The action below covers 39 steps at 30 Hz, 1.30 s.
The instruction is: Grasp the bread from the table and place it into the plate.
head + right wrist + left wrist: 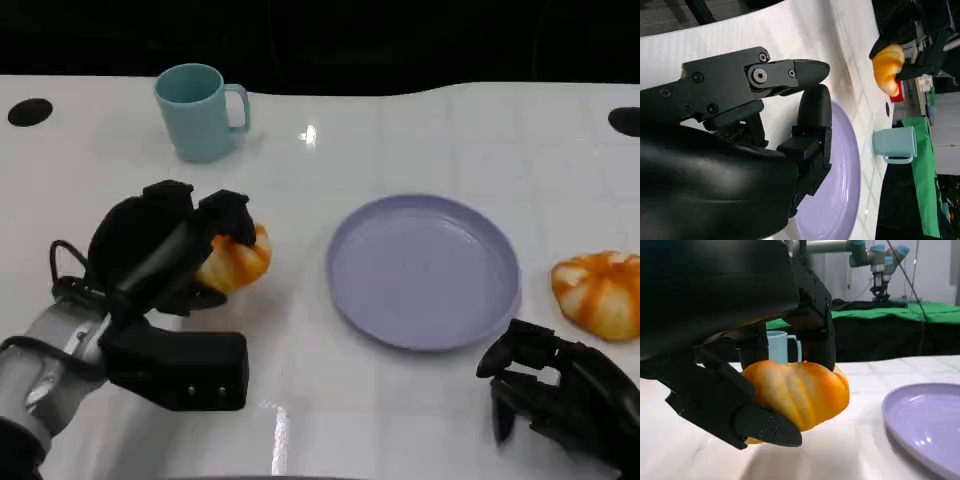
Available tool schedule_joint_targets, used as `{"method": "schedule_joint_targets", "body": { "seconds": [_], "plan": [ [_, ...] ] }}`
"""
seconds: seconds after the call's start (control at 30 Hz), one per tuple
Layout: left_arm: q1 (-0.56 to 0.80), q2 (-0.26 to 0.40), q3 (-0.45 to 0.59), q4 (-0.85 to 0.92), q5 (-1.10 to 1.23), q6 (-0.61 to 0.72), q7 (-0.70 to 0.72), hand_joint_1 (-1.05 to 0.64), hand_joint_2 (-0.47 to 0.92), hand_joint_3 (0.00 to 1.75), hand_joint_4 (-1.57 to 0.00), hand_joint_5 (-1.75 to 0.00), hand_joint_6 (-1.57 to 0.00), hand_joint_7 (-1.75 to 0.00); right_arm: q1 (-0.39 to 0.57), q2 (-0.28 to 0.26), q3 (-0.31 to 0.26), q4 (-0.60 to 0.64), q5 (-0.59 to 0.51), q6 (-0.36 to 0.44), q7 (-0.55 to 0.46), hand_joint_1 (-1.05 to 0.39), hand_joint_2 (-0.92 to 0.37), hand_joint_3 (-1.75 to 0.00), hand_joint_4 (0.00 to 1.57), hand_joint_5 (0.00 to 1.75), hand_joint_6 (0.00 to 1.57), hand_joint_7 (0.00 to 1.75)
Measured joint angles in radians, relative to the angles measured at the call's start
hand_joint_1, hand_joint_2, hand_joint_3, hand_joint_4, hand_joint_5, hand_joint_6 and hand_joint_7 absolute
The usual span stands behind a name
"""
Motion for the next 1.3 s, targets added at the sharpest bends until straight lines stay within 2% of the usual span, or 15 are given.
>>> {"method": "schedule_joint_targets", "body": {
  "seconds": [0.1, 0.17, 0.2, 0.27, 0.47, 0.8, 1.0, 1.3],
  "plan": [
    [-0.028, -0.015, -0.008, 0.015, 0.003, -0.015, 0.012, -0.28, 0.8, 0.47, -0.77, -1.75, -0.68, -1.51, -0.002, 0.0, -0.002, 0.007, 0.0, -0.006, 0.003, -0.53, -0.92, -0.24, 0.65, 1.75, 0.69, 1.37],
    [-0.047, -0.023, -0.015, 0.022, 0.004, -0.024, 0.017, -0.25, 0.8, 0.48, -0.77, -1.75, -0.67, -1.59, -0.004, 0.0, -0.002, 0.009, 0.001, -0.007, 0.003, -0.54, -0.92, -0.22, 0.65, 1.75, 0.69, 1.36],
    [-0.057, -0.033, -0.016, 0.029, 0.001, -0.029, 0.017, -0.25, 0.74, 0.62, -0.78, -1.75, -0.66, -1.62, -0.004, 0.0, -0.002, 0.009, 0.001, -0.007, 0.003, -0.53, -0.92, -0.23, 0.66, 1.75, 0.69, 1.36],
    [-0.074, -0.057, -0.017, 0.047, -0.016, -0.046, 0.017, -0.24, 0.68, 0.72, -0.78, -1.75, -0.66, -1.64, -0.004, -0.001, -0.003, 0.01, 0.002, -0.006, 0.004, -0.52, -0.92, -0.23, 0.66, 1.75, 0.69, 1.35],
    [-0.1, -0.109, -0.024, 0.084, -0.044, -0.078, 0.009, -0.24, 0.65, 0.75, -0.79, -1.75, -0.61, -1.74, -0.006, -0.001, -0.004, 0.012, 0.012, -0.005, 0.016, -0.51, -0.92, -0.22, 0.67, 1.75, 0.7, 1.35],
    [-0.177, -0.204, -0.057, 0.134, -0.046, -0.077, -0.025, -0.28, 0.7, 0.8, -0.81, -1.75, -0.6, -1.74, 0.002, -0.001, -0.001, 0.0, 0.016, -0.002, 0.014, -0.53, -0.92, -0.25, 0.65, 1.75, 0.69, 1.35],
    [-0.216, -0.235, -0.078, 0.175, -0.051, -0.069, -0.037, -0.28, 0.76, 0.73, -0.84, -1.75, -0.6, -1.75, 0.015, -0.002, 0.003, -0.028, 0.009, 0.005, 0.001, -0.52, -0.92, -0.23, 0.65, 1.75, 0.7, 1.34],
    [-0.291, -0.308, -0.126, 0.27, -0.03, -0.042, -0.034, -0.29, 0.76, 0.74, -0.87, -1.75, -0.64, -1.72, 0.036, -0.002, 0.008, -0.07, 0.003, 0.028, -0.011, -0.49, -0.92, -0.25, 0.66, 1.75, 0.7, 1.32]
  ]
}}
